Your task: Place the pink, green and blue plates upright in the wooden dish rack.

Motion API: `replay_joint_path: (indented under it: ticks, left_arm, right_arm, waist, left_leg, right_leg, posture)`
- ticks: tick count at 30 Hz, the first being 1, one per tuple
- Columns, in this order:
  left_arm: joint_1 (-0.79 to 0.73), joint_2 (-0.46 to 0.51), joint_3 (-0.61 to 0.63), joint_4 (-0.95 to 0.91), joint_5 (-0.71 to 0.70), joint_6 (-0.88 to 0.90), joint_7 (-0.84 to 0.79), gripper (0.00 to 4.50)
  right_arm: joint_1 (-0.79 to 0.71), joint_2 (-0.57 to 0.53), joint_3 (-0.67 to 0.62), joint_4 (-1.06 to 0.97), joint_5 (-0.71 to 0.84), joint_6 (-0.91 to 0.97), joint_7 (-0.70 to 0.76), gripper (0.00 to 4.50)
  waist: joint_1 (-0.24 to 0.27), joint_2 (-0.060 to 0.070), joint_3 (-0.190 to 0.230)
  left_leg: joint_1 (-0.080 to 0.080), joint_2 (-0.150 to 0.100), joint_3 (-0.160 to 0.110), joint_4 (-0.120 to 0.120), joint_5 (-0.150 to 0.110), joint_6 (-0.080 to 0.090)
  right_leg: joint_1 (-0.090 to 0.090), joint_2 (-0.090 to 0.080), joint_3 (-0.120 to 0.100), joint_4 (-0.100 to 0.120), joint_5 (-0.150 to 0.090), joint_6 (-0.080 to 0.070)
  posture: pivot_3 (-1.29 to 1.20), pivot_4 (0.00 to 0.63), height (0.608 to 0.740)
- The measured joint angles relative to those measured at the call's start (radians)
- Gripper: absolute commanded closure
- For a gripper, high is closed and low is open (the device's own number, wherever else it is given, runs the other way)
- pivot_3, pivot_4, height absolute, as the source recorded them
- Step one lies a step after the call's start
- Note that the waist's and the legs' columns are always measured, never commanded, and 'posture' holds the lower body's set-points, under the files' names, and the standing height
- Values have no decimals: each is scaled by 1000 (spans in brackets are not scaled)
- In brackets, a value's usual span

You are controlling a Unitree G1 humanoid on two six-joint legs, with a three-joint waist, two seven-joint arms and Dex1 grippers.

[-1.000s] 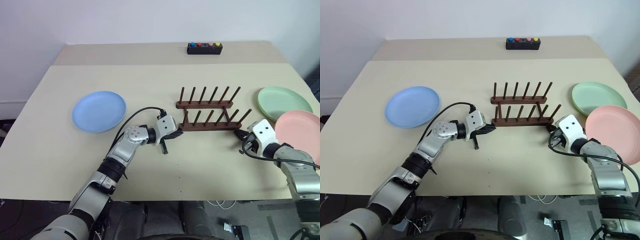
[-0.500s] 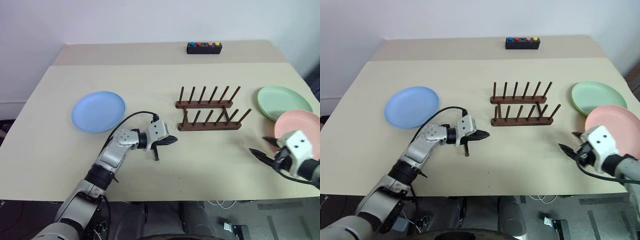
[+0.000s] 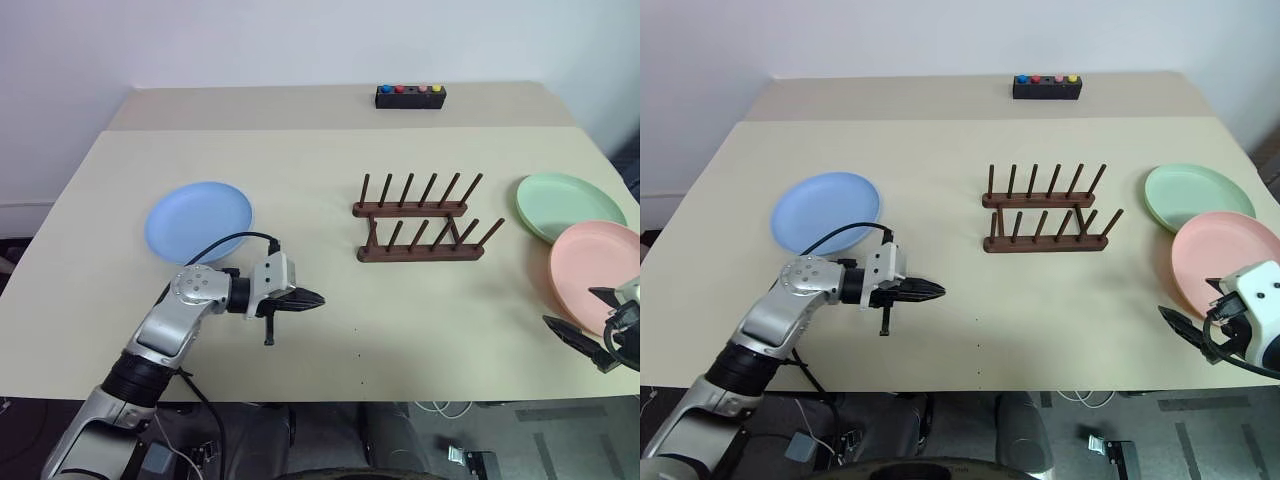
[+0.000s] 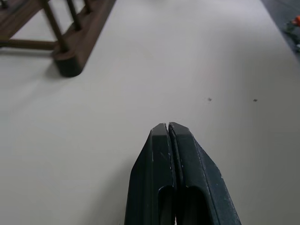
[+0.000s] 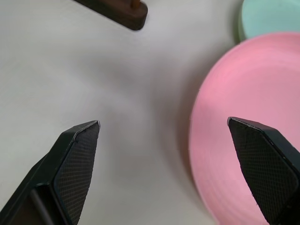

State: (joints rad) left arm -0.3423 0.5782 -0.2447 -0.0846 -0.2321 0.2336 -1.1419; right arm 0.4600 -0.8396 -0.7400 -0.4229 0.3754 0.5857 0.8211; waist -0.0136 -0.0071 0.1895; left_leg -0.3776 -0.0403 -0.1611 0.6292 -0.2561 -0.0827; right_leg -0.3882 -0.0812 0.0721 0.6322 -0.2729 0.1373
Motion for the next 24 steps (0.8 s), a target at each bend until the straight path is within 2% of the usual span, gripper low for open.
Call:
replay_joint_path:
  ticks: [11,17,24]
  left_arm:
    - [96,107,117,-110,-80,40,-8,4500]
    - [112,129,122,-158,-106,39,-29,4500]
    - [107,124,108,-160,-103,41,-15,4500]
  right_arm:
    - [26,25,-14,-120,6,81,-25,40]
    - [-11,25,-10,-136,6,197,-86,40]
    - [-113,24,108,-30,-86,238,-216,40]
  waist:
    - [1,0,0]
    - [2,0,0]
    - [0,0,0]
  left_leg:
    - [-1,0,0,0,0,0]
    - [-1,0,0,1,0,0]
    - [-2,0,0,0,0,0]
  right_leg:
    - [-1,0,0,0,0,0]
    - [-1,0,0,-1,0,-1]
    - [-2,0,0,-1,0,-1]
  posture:
    - [0,150,740]
    - [0,150,740]
    - [0,150,740]
